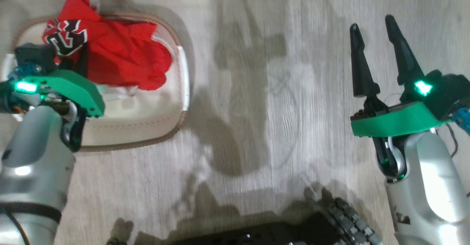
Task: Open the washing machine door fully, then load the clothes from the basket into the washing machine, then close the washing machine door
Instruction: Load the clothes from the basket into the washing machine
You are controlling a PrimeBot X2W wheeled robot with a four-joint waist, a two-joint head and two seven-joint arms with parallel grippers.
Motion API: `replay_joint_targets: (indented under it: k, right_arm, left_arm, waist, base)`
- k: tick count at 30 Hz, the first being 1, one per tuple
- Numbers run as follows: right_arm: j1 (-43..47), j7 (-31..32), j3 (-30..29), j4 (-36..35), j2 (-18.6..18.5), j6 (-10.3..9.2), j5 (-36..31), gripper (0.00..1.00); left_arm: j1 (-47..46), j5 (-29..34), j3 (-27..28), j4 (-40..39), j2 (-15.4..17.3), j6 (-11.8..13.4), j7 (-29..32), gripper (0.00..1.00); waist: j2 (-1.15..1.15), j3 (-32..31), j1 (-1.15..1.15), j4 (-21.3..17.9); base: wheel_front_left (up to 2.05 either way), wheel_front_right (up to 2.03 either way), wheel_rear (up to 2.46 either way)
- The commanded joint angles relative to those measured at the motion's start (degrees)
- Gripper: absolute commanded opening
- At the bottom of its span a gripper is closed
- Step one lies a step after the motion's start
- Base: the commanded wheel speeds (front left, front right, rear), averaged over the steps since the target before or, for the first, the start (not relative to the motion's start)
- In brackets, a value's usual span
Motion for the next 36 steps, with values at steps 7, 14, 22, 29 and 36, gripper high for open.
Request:
replay_joint_targets:
  k: [7, 14, 22, 29, 36]
  right_arm:
    - [3.9, 0.0, -0.6, -0.2, 0.1, -0.01, -1.4, 1.0]
    - [5.4, 1.2, -2.1, 0.5, 0.1, -0.01, -1.9, 1.0]
    - [7.9, 3.4, -3.2, 2.0, 0.1, -0.01, -2.2, 1.0]
    - [11.7, 5.3, -3.8, 2.2, 0.1, -0.01, -2.3, 1.0]
    - [14.9, 6.6, -4.9, 1.1, 0.1, -0.01, -2.4, 1.0]
  left_arm:
    - [8.2, 0.5, 1.9, -16.9, 2.9, 4.7, -0.2, 0.0]
    - [15.7, 0.8, 3.0, -33.9, 5.1, 9.3, 1.8, 0.0]
    - [24.3, -0.3, 4.1, -45.6, 6.2, 12.5, 3.5, 0.0]
    - [32.2, 0.0, 4.4, -52.0, 6.5, 15.8, 3.8, 0.0]
    - [37.0, 0.5, 4.0, -55.7, 6.2, 18.1, 3.9, 0.0]
  waist:
    - [0.0, -9.2, 0.0, 4.0]
    - [0.0, -15.4, 0.0, 5.2]
    - [0.0, -23.6, 0.0, 5.8]
    - [0.0, -29.2, 0.0, 5.9]
    - [0.0, -32.7, 0.0, 6.3]
  base:
    - [0.0, 0.0, 0.0]
    - [0.0, 0.0, 0.0]
    - [0.0, 0.0, 0.0]
    - [0.0, 0.0, 0.0]
    - [0.0, 0.0, 0.0]
